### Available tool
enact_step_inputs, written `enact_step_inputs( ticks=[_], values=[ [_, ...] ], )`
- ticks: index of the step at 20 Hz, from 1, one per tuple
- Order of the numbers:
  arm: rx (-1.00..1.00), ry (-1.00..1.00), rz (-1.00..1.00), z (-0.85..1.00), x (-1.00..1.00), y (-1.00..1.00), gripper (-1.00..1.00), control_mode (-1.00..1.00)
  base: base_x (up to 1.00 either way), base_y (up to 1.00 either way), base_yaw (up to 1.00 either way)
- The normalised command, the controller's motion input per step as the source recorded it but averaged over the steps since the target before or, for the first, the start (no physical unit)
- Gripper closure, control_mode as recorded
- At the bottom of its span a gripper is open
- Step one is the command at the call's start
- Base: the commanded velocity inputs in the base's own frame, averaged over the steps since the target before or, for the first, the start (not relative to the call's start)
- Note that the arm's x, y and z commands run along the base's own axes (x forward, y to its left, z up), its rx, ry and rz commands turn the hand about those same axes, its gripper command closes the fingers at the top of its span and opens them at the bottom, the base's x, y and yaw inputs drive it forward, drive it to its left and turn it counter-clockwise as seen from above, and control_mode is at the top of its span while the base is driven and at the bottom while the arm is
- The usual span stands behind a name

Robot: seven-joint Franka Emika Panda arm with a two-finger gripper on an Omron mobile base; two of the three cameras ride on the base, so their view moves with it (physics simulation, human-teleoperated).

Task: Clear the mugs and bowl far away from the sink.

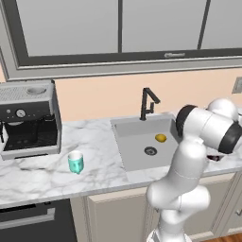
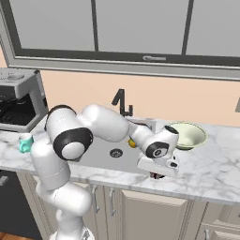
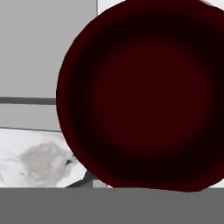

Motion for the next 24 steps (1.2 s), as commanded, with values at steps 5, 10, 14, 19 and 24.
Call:
enact_step_inputs(
  ticks=[5,10,14,19,24],
  values=[
    [0.00,0.00,0.00,0.19,0.00,0.15,1.00,-1.00,0.00,0.00,0.00],
    [0.00,0.00,0.00,0.91,-0.41,0.08,1.00,-1.00,0.00,0.00,0.00],
    [0.00,0.00,0.00,0.93,-0.60,0.46,1.00,-1.00,0.00,0.00,0.00],
    [-0.07,-0.03,0.00,0.75,-0.60,0.83,1.00,-1.00,0.00,0.00,0.00],
    [-0.17,-0.15,0.00,0.75,-0.44,0.80,1.00,-1.00,0.00,0.00,0.00]
  ],
)
